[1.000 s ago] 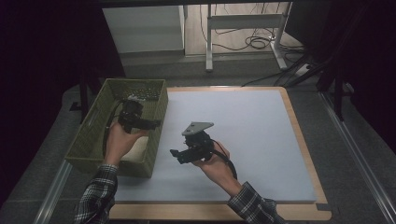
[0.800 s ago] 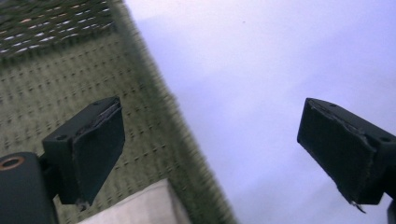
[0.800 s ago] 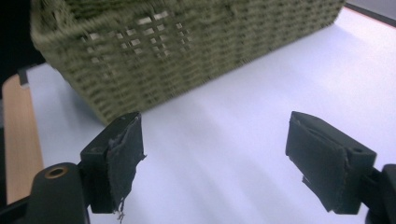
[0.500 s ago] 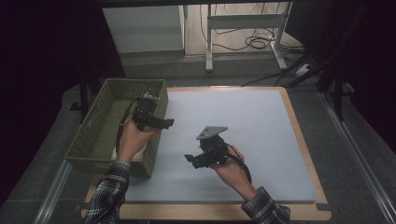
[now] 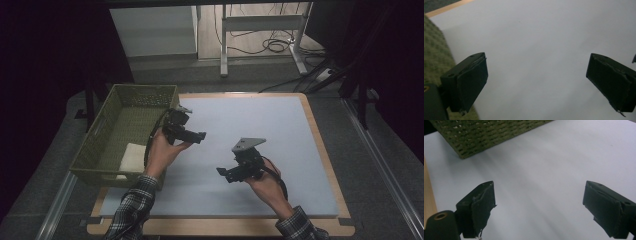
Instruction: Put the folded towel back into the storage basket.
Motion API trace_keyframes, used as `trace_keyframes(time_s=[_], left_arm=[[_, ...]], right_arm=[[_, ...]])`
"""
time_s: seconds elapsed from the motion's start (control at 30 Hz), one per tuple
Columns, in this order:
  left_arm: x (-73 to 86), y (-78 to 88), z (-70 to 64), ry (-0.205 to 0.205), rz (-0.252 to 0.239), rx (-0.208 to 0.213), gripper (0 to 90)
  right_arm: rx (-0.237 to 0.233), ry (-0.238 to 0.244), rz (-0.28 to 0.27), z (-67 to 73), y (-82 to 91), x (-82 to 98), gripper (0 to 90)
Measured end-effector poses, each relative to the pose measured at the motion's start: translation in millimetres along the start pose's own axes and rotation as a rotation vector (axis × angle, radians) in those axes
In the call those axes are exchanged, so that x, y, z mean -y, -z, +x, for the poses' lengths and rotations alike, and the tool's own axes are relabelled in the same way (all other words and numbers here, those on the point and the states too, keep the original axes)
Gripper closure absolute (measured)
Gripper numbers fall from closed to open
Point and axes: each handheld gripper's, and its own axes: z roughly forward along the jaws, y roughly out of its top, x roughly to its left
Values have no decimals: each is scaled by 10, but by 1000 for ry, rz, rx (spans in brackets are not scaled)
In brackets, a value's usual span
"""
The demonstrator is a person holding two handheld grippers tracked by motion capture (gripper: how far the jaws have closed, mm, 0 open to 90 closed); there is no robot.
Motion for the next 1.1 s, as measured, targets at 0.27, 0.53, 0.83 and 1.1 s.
trace_keyframes(time_s=[0.27,0.53,0.83,1.1], left_arm=[[150,-145,-198,8,-20,38,39],[500,-251,-403,-20,-18,54,34],[926,-177,-545,-22,-38,66,27],[1334,-233,-622,-12,-13,53,26]], right_arm=[[28,-10,21,-176,165,238,96],[61,-26,42,-312,316,542,82],[94,-70,53,-435,471,901,82],[139,-99,73,-520,549,1174,66]])
